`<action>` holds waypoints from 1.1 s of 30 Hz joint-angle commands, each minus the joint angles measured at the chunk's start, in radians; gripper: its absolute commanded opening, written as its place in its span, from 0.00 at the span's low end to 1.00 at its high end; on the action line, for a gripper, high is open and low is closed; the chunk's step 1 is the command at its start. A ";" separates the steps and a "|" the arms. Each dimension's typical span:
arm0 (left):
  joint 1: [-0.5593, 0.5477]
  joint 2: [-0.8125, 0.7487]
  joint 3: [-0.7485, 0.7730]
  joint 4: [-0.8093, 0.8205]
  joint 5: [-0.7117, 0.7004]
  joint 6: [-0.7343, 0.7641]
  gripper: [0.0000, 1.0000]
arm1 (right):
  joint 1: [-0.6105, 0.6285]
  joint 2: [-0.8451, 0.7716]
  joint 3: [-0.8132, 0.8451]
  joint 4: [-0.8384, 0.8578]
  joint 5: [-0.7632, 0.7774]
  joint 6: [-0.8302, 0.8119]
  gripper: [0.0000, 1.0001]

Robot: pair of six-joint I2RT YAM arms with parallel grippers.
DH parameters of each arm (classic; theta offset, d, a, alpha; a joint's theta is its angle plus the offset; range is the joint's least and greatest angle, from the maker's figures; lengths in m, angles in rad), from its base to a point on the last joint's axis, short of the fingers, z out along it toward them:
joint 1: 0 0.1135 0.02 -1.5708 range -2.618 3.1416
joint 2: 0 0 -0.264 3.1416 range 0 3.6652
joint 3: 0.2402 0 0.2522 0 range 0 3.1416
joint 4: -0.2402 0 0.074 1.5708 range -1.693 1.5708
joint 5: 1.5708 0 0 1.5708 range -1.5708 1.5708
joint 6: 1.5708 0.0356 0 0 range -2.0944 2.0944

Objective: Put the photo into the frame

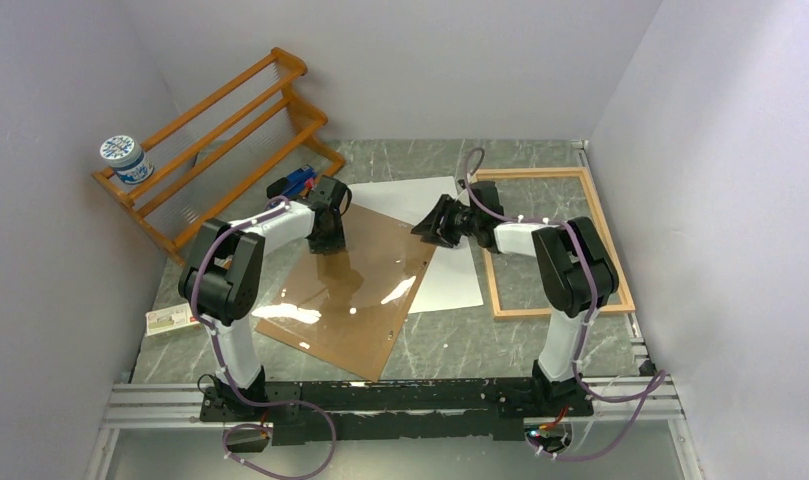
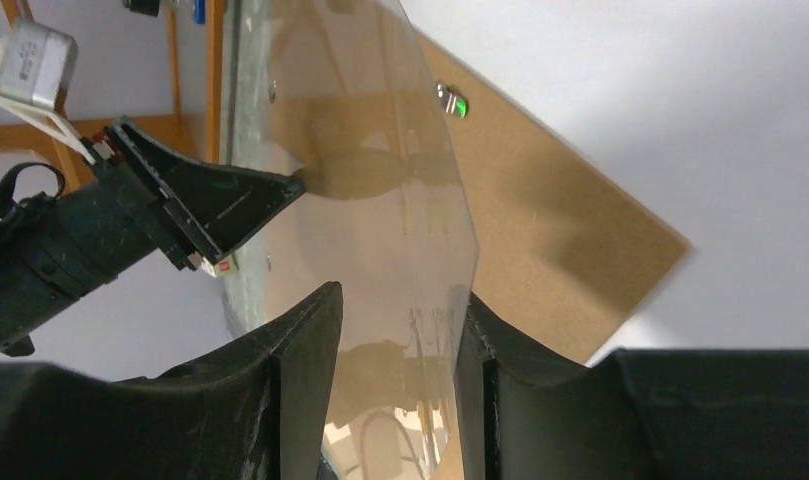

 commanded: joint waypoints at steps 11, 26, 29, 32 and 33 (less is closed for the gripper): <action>-0.005 0.020 -0.124 0.010 0.187 -0.217 0.42 | 0.111 -0.030 -0.230 0.343 -0.042 0.140 0.47; 0.004 -0.205 -0.124 0.038 0.171 -0.128 0.54 | 0.164 -0.193 -0.217 0.212 0.152 0.058 0.00; 0.028 -0.277 -0.088 0.029 0.179 -0.080 0.74 | 0.157 -0.251 -0.169 0.118 0.161 -0.020 0.00; 0.052 -0.329 -0.029 0.009 0.196 -0.009 0.87 | 0.146 -0.333 -0.116 0.016 0.157 -0.108 0.00; 0.060 -0.339 -0.006 -0.002 0.210 0.012 0.90 | 0.139 -0.360 -0.095 -0.040 0.155 -0.139 0.00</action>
